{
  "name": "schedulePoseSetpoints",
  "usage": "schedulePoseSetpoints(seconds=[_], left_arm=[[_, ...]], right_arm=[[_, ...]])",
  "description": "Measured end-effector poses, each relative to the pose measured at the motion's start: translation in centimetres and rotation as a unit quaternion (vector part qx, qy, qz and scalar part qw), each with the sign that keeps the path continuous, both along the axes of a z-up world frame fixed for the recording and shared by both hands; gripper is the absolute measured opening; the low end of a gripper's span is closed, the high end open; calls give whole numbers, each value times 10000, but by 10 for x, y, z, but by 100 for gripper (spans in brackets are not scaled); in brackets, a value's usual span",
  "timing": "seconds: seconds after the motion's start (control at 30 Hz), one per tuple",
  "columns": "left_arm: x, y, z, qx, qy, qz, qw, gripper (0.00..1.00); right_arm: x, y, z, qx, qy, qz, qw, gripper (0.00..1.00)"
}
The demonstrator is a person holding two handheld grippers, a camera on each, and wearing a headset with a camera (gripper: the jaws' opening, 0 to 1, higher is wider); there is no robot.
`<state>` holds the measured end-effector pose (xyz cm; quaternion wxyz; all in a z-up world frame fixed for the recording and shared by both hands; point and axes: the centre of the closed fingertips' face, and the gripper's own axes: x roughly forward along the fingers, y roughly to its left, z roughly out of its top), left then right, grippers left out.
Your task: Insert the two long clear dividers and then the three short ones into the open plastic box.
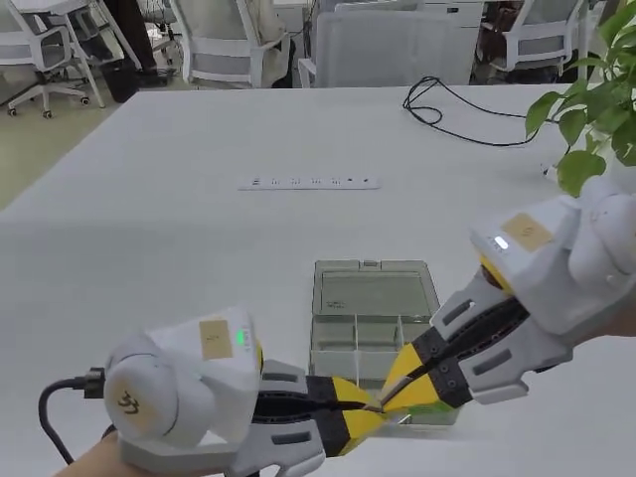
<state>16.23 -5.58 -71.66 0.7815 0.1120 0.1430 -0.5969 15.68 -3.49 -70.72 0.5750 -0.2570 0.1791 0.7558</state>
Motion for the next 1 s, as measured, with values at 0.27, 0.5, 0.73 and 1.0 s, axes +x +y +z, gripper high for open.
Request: schedulePoseSetpoints(seconds=[0.27, 0.5, 0.73, 1.0], left_arm=[[6, 1, 0, -100, 40, 246, 9996, 2], [15, 7, 1, -234, 39, 558, 9982, 11], [26, 17, 0, -393, 80, 975, 9944, 25], [34, 25, 0, -553, 144, 1304, 9898, 35]], right_arm=[[5, -2, 0, -222, -148, -74, 9996, 2], [22, -5, -3, -514, -325, -218, 9979, 2], [46, -15, -10, -1168, -549, -543, 9901, 2], [73, -25, -24, -1778, -594, -865, 9785, 2]])
